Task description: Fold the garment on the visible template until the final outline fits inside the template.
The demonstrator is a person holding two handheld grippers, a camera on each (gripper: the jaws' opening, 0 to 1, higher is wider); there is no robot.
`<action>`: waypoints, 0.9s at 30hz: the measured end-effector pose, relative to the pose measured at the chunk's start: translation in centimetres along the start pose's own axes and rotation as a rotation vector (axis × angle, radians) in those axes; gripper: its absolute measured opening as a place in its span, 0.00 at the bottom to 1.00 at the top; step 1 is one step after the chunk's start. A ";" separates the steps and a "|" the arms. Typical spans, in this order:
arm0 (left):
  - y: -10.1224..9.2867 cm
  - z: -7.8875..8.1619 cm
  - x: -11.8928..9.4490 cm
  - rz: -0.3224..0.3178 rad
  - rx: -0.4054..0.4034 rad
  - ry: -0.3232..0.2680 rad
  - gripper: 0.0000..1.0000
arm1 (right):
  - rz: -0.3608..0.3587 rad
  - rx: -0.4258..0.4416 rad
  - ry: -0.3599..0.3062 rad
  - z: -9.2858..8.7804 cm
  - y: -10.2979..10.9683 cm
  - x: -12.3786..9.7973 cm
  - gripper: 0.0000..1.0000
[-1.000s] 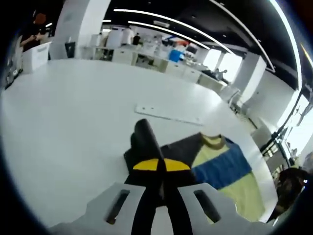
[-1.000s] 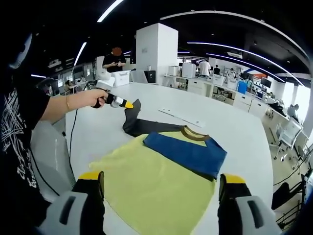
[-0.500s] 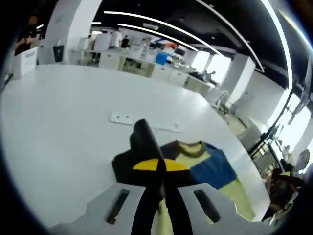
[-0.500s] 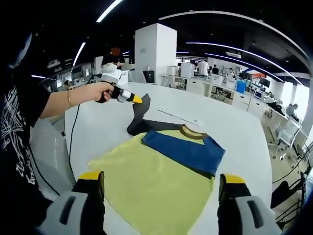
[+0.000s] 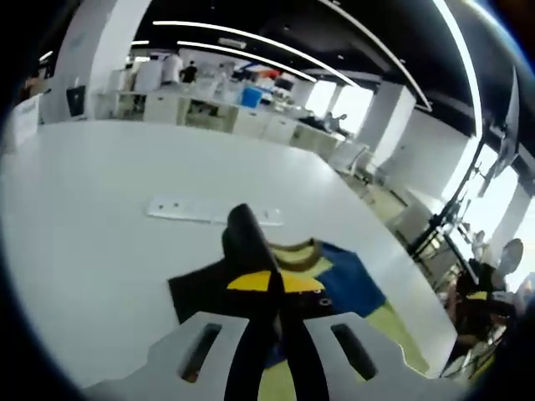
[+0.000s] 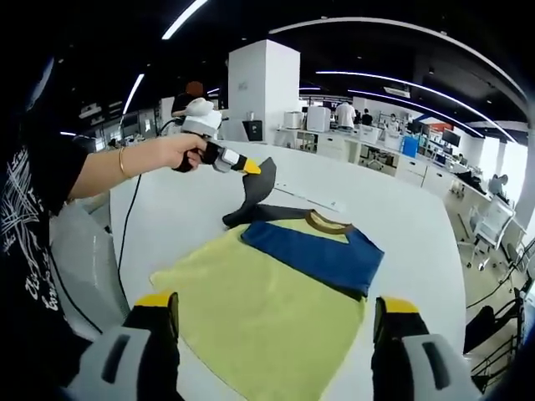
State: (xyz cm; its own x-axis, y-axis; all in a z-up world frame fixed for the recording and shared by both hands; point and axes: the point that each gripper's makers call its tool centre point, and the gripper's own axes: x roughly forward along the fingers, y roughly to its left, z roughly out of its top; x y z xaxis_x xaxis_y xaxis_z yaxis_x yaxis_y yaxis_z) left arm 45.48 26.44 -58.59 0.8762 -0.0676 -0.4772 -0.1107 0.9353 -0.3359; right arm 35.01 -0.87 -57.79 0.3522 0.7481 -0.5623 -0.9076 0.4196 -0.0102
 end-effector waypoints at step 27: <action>-8.7 -3.6 4.9 -0.158 0.170 0.120 0.00 | -0.009 0.041 0.033 -1.5 -0.6 0.8 0.97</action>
State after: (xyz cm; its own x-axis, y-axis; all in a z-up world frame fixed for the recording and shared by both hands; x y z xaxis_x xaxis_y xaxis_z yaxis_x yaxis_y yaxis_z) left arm 49.06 16.76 -60.91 0.8132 -0.2488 -0.5262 0.1124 0.9542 -0.2774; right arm 35.47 -1.36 -59.49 0.3516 0.7273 -0.5895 -0.8943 0.4472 0.0183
